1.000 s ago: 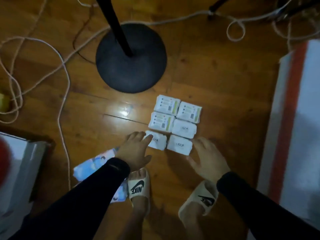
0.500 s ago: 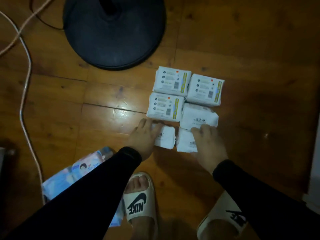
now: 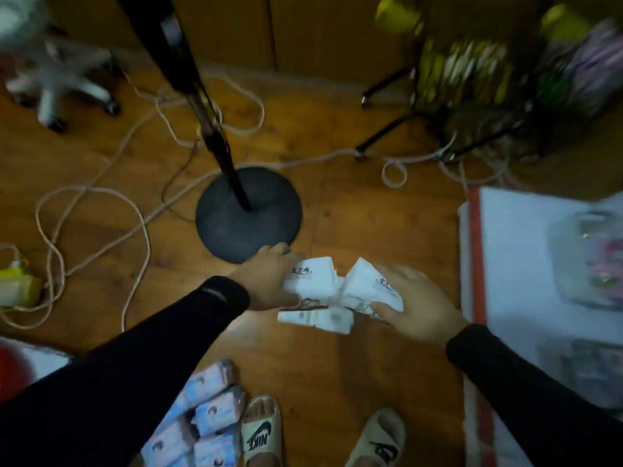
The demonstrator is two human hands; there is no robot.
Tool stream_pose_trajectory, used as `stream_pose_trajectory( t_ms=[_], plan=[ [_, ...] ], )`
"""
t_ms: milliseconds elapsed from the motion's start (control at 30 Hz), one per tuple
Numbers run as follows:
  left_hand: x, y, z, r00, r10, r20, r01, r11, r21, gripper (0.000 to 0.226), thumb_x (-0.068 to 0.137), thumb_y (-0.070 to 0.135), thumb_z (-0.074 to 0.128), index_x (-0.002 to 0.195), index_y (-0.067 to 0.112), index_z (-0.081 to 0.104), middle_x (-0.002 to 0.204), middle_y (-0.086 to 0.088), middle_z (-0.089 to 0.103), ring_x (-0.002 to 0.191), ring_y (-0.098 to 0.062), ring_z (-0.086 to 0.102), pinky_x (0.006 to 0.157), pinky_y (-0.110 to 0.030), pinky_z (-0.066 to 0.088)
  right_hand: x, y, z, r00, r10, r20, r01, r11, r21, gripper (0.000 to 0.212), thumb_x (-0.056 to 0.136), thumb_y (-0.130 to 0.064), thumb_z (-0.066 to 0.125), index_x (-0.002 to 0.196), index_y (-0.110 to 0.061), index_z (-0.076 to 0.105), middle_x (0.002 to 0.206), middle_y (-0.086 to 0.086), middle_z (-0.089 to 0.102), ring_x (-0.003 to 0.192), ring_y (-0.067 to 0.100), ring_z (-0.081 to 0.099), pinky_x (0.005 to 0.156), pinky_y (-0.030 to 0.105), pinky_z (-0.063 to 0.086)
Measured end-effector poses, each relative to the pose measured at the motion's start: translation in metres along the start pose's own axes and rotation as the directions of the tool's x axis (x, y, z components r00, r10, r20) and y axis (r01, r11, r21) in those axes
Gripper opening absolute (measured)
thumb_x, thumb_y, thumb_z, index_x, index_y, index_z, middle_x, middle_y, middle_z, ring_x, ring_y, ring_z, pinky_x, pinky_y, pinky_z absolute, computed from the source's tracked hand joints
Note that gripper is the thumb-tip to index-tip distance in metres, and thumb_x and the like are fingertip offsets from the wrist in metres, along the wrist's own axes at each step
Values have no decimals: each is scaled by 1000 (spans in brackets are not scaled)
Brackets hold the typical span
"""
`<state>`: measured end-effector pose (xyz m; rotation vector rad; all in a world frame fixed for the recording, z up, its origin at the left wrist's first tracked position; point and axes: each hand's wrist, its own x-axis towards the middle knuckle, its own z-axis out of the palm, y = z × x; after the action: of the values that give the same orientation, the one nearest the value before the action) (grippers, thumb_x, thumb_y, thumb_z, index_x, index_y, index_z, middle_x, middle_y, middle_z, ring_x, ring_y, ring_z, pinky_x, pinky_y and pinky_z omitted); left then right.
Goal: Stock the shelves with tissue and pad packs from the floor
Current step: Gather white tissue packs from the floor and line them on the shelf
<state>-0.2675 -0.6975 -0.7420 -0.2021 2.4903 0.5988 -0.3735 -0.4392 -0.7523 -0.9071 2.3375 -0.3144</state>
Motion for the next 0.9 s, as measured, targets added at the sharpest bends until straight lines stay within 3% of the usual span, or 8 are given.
stream_pose_trajectory(
  t_ms=[167, 333, 433, 567, 700, 800, 900],
  plan=[
    [-70, 94, -198, 985, 105, -138, -98, 994, 54, 68, 75, 43, 72, 133, 26, 43, 119, 2, 47, 113, -22, 45, 90, -36, 41, -72, -40, -201, 986, -81, -147, 74, 996, -55, 71, 91, -48, 54, 151, -32, 18, 144, -7, 34, 132, 13, 28, 105, 22, 24],
    [-153, 199, -349, 944, 234, -232, -225, 972, 65, 70, 74, 45, 74, 134, 34, 40, 128, 6, 47, 112, -17, 46, 92, -36, 43, -166, -89, -373, 945, -177, -274, 131, 975, -178, 72, 88, -64, 41, 150, -39, 13, 136, -8, 38, 124, 12, 37, 103, 31, 36],
    [-200, 264, -409, 911, 325, -253, -315, 946, 79, 68, 77, 42, 74, 136, 35, 41, 124, 12, 45, 105, -10, 45, 89, -29, 40, -232, -115, -445, 898, -223, -379, 149, 965, -214, 65, 90, -64, 39, 148, -42, 17, 136, -6, 40, 126, 11, 38, 105, 32, 34],
    [-250, 339, -460, 843, 458, -281, -456, 887, 78, 59, 80, 33, 73, 133, 34, 47, 116, 15, 45, 105, -9, 46, 91, -28, 39, -323, -136, -509, 866, -166, -472, 48, 966, -252, 68, 86, -69, 30, 147, -45, 14, 141, -9, 32, 130, 12, 30, 106, 32, 30],
    [-276, 397, -484, 744, 612, -267, -593, 790, 156, 60, 80, 35, 73, 133, 36, 47, 118, 19, 41, 111, -7, 41, 98, -29, 34, -403, -154, -535, 845, -61, -531, -74, 971, -229, 86, 73, -78, 52, 145, -48, 17, 136, -9, 32, 127, 9, 28, 108, 31, 28],
    [-293, 437, -491, 652, 722, -232, -689, 692, 215, 58, 78, 37, 74, 131, 37, 50, 124, 17, 48, 114, -7, 44, 96, -28, 35, -459, -161, -537, 771, 41, -636, -171, 974, -145, 90, 71, -63, 71, 146, -40, 27, 133, -10, 34, 122, 3, 32, 105, 17, 26],
    [-306, 480, -496, 565, 798, -211, -766, 602, 225, 55, 75, 43, 75, 124, 42, 52, 126, 17, 53, 115, -7, 50, 101, -32, 39, -519, -169, -536, 635, 109, -764, -274, 957, -91, 81, 69, -59, 75, 139, -38, 39, 123, -13, 41, 114, 0, 37, 88, -1, 23]
  ],
)
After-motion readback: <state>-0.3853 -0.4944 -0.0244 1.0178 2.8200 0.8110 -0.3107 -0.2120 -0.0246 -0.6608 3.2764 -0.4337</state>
